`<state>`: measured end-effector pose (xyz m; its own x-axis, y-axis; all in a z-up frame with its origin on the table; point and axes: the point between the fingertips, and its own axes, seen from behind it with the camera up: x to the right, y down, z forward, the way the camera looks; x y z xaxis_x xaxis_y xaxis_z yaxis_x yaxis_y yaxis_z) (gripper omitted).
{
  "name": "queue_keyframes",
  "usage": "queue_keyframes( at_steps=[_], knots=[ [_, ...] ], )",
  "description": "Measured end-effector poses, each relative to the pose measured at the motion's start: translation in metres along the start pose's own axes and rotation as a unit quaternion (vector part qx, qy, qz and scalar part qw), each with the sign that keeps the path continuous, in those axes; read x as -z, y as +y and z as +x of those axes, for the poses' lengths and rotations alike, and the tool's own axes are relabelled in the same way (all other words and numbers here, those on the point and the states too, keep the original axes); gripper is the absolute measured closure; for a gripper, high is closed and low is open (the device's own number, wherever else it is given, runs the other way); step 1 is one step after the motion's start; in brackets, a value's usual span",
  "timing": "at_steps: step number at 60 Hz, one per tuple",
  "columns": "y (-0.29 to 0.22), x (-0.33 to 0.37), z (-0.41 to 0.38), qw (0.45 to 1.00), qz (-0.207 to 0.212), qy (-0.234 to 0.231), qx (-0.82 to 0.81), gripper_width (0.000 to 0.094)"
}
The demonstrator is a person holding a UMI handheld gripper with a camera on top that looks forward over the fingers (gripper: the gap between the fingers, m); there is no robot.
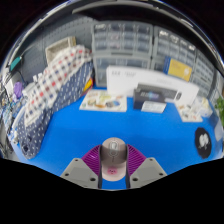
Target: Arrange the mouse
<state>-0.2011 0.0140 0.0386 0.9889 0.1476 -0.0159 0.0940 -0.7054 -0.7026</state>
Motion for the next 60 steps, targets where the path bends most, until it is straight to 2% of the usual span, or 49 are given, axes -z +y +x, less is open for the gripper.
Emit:
queue_keyframes(
  at_steps=[10, 15, 22, 27, 32, 41, 54, 60],
  knots=[
    [-0.100, 0.071, 0.096, 0.994, 0.106, 0.023, 0.010, 0.0622],
    [-0.134, 0.103, 0.162, 0.989, 0.144, 0.037, 0.016, 0.0622],
    [-0.149, 0.129, 0.265, 0.984, 0.157, 0.074, 0.035, 0.0623],
    [-0.150, 0.135, 0.329, 0.984, 0.158, 0.076, 0.022, 0.0622],
    [-0.131, 0.126, 0.382, 0.986, 0.142, 0.083, 0.020, 0.0624],
    [-0.078, 0.080, 0.445, 0.993, 0.086, 0.077, 0.002, 0.0624],
    [0.008, 0.013, 0.470, 0.999, -0.004, 0.047, -0.012, 0.0624],
    [0.037, -0.006, 0.469, 0.999, -0.028, 0.031, -0.024, 0.0617]
  ],
)
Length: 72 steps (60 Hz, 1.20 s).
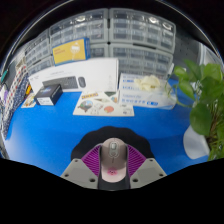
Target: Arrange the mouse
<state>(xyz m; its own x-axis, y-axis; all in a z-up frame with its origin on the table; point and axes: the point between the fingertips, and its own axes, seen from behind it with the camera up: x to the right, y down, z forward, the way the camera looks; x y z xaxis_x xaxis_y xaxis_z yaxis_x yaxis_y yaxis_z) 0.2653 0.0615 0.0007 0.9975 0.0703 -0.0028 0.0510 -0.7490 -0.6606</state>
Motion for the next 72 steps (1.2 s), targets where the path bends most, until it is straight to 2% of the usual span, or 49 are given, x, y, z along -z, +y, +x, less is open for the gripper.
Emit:
queue_keyframes(
  at_steps=[3, 5, 11, 25, 28, 33, 35, 36, 49, 59, 72],
  knots=[
    [0.017, -0.007, 0.002, 1.000, -0.021, 0.002, 0.003, 0.0607],
    [0.011, -0.007, 0.002, 1.000, -0.003, 0.001, -0.003, 0.0611],
    [0.012, -0.007, 0.002, 1.000, 0.006, -0.001, -0.024, 0.0587],
    [0.012, -0.009, 0.004, 1.000, -0.005, 0.008, -0.022, 0.0466],
    [0.013, -0.009, 0.006, 0.999, -0.017, 0.018, -0.020, 0.0397],
    [0.010, -0.001, 0.015, 0.998, -0.030, 0.049, -0.009, 0.0105],
    [0.005, 0.004, 0.013, 0.998, -0.025, 0.052, -0.008, 0.0042],
    [0.001, 0.008, 0.009, 0.998, -0.022, 0.051, -0.009, 0.0074],
    [-0.049, 0.080, -0.032, 0.996, 0.035, 0.079, -0.005, 0.0069],
    [-0.076, 0.144, -0.108, 0.994, 0.085, 0.067, -0.007, 0.0066],
    [-0.080, 0.202, -0.204, 0.991, 0.129, 0.036, -0.023, 0.0067]
  ],
)
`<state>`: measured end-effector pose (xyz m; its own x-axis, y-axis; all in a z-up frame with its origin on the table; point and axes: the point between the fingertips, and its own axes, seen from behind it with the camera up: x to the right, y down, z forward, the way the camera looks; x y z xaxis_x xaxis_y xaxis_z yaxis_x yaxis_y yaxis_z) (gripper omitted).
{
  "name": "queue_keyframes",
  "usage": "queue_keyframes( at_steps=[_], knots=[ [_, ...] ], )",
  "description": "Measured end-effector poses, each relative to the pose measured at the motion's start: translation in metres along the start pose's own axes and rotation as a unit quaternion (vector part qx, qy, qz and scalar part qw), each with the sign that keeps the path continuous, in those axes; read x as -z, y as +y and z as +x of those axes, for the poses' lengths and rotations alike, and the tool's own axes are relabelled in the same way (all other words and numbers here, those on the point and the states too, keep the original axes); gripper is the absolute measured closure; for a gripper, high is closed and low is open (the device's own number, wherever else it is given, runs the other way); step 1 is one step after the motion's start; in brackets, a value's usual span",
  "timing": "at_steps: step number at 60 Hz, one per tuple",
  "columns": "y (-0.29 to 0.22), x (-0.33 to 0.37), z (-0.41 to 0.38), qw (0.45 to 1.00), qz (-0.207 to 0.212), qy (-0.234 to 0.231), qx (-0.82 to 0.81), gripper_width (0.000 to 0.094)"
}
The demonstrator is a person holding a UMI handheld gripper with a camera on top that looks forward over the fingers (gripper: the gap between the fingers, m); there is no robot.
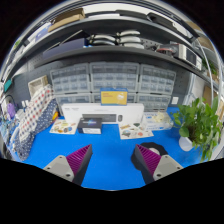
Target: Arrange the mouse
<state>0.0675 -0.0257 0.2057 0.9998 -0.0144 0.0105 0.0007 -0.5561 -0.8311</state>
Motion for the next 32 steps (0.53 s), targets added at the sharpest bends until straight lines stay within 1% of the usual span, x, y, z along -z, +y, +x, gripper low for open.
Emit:
queue_keyframes(
  at_steps=[8, 20, 32],
  knots=[
    [0.006, 0.026, -0.039, 1.000, 0.016, -0.015, -0.009, 0.0066],
    [0.028, 0.046, -0.083, 0.999, 0.005, -0.032, 0.009, 0.0068],
    [0.046, 0.054, -0.112, 0.999, -0.004, -0.052, 0.015, 0.0067]
  ],
)
